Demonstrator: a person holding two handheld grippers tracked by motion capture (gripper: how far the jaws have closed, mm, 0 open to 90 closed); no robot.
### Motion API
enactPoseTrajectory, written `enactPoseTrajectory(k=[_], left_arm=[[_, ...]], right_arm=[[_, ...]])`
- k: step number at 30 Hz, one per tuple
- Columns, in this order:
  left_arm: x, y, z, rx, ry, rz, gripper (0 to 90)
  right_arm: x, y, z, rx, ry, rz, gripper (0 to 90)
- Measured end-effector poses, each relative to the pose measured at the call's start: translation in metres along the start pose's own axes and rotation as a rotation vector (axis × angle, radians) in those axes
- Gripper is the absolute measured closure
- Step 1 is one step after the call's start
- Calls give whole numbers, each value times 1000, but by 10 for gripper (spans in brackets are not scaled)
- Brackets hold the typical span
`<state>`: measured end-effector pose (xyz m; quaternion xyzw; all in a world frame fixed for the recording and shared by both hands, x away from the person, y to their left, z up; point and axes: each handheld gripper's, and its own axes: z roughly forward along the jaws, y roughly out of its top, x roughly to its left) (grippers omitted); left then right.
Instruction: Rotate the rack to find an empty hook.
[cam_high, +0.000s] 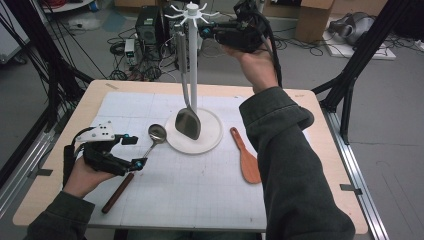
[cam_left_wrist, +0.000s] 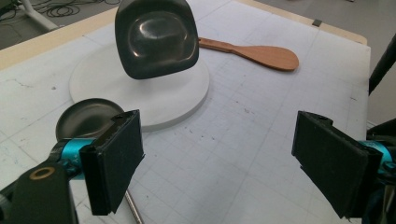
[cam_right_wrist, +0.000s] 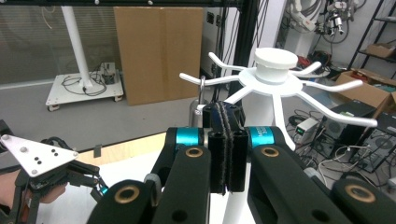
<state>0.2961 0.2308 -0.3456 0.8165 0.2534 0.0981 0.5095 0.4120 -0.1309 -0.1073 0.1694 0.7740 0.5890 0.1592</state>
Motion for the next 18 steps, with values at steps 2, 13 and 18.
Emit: enactPoseTrajectory(k=[2,13,18], left_arm=[[0,0,0,-1,-1,1,170],[0,0,-2,-6,3,-1,173],[1,0,-3,-8,8,-1,173]], right_arm=[[1,1,1,1,-4,-3,900],[5,1,5,7,-5,-9,900],[5,1,-1,0,3,-14,900]])
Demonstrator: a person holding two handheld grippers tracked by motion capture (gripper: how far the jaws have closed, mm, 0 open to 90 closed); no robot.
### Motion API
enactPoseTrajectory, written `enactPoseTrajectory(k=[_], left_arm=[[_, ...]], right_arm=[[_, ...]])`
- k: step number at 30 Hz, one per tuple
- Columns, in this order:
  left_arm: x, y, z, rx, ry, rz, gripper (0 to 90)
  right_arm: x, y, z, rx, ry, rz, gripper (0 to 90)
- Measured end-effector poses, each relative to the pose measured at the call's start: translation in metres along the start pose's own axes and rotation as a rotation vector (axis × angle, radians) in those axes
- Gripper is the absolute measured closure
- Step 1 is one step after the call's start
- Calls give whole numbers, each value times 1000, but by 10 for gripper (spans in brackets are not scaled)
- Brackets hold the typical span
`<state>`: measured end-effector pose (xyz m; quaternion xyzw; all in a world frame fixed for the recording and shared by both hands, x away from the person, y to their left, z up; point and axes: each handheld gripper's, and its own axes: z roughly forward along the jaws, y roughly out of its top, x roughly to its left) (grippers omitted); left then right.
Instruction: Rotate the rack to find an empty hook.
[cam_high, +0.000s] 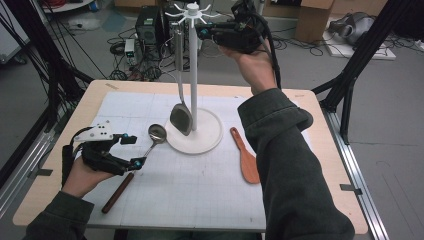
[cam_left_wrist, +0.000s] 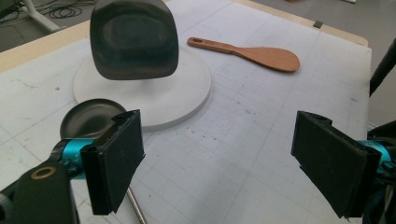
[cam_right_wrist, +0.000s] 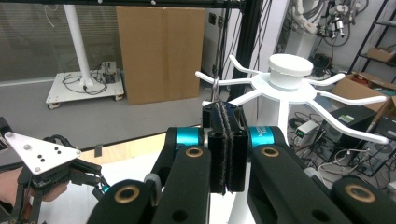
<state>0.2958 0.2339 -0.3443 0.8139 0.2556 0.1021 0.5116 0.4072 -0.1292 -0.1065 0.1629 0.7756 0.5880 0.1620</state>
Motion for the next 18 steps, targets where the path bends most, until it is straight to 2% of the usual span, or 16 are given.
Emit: enactPoseTrajectory(k=[12,18], left_arm=[[1,-1,0,6,3,-2,175],[0,-1,2,15,-1,2,176]], right_arm=[[-12,-16,-20,2,-27,25,900],[-25,-21,-26,-8,-71,48,900]])
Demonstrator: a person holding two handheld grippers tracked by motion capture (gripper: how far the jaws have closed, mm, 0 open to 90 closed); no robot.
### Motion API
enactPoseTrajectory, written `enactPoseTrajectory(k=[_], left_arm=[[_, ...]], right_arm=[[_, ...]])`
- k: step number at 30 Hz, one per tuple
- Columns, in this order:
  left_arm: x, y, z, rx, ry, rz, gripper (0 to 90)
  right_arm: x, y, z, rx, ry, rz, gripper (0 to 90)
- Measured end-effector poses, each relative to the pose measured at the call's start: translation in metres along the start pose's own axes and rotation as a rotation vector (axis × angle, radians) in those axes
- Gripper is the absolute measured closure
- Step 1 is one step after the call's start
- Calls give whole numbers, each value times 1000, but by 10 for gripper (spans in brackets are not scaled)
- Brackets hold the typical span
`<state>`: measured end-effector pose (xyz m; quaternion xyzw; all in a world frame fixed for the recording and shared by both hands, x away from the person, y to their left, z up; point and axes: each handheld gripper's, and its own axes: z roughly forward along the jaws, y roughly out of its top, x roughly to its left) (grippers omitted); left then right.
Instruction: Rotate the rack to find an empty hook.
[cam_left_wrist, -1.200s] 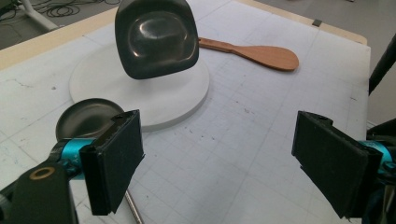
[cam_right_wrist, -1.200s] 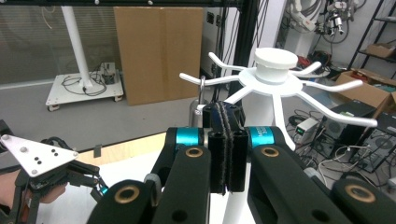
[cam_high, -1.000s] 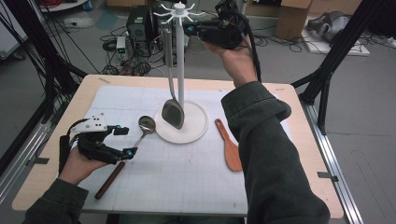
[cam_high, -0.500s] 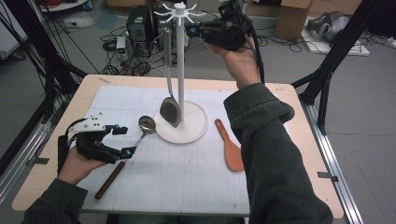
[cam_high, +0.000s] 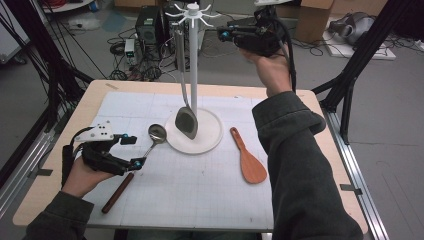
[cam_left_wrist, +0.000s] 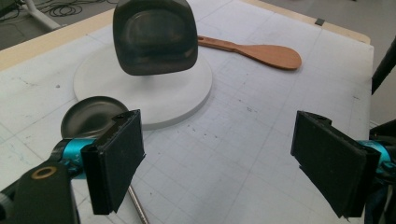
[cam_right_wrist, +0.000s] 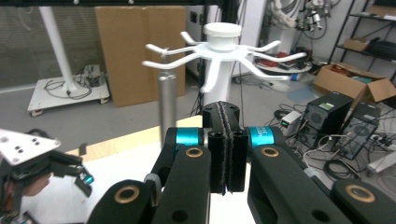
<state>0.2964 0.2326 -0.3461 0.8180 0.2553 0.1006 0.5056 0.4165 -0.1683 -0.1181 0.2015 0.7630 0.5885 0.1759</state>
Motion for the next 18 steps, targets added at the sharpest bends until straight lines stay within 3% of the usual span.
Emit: enactPoseTrajectory(k=[6,18], left_arm=[[0,0,1,5,1,4,176],[0,0,0,-1,1,3,175]], right_arm=[[-3,2,6,-21,18,9,900],[18,14,20,-15,49,-35,900]])
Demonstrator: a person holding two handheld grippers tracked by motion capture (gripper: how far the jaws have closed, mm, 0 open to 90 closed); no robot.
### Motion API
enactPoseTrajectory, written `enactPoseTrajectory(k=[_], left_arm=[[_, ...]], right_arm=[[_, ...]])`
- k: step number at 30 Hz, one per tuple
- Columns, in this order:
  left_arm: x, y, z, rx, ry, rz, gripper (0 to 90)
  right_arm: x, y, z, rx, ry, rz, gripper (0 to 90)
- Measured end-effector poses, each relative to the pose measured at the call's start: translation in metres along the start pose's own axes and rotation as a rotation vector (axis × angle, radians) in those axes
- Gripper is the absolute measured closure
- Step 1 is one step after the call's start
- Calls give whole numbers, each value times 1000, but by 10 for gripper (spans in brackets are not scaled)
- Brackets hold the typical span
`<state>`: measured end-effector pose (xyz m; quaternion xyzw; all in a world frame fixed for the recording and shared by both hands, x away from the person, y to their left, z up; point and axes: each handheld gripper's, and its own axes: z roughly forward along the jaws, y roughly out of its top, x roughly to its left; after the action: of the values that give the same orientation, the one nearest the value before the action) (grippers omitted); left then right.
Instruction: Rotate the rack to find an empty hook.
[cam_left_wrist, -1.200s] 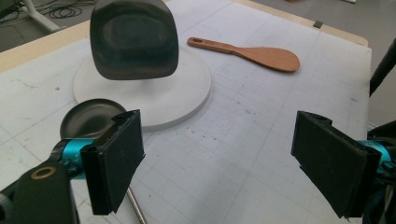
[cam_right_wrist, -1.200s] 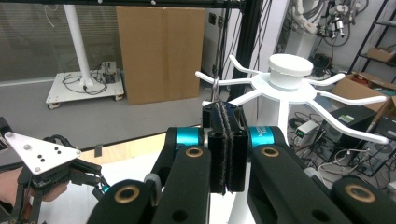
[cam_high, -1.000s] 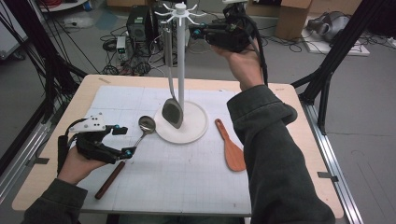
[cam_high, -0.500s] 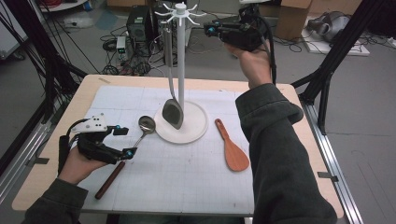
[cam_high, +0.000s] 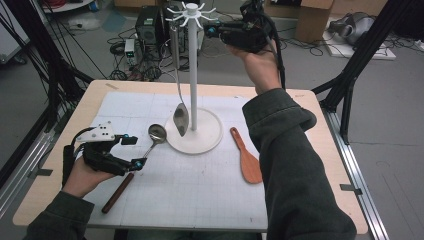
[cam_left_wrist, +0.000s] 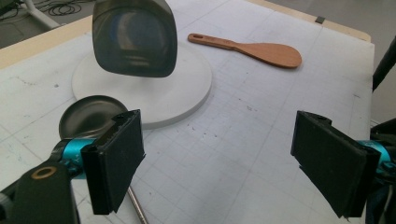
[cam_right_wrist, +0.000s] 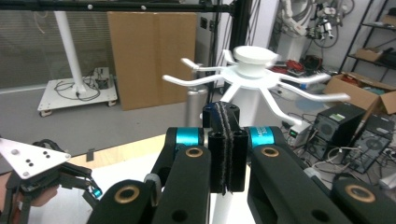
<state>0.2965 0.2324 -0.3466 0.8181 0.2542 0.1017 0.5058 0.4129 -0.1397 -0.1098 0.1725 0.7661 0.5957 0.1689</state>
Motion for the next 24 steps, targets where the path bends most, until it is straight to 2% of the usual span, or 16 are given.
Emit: enactPoseTrajectory(k=[18,24], left_arm=[[1,0,-1,-9,3,1,175],[2,0,-2,-16,6,-4,176]], right_arm=[[15,4,19,7,-4,-16,900],[17,5,20,3,-1,-13,900]])
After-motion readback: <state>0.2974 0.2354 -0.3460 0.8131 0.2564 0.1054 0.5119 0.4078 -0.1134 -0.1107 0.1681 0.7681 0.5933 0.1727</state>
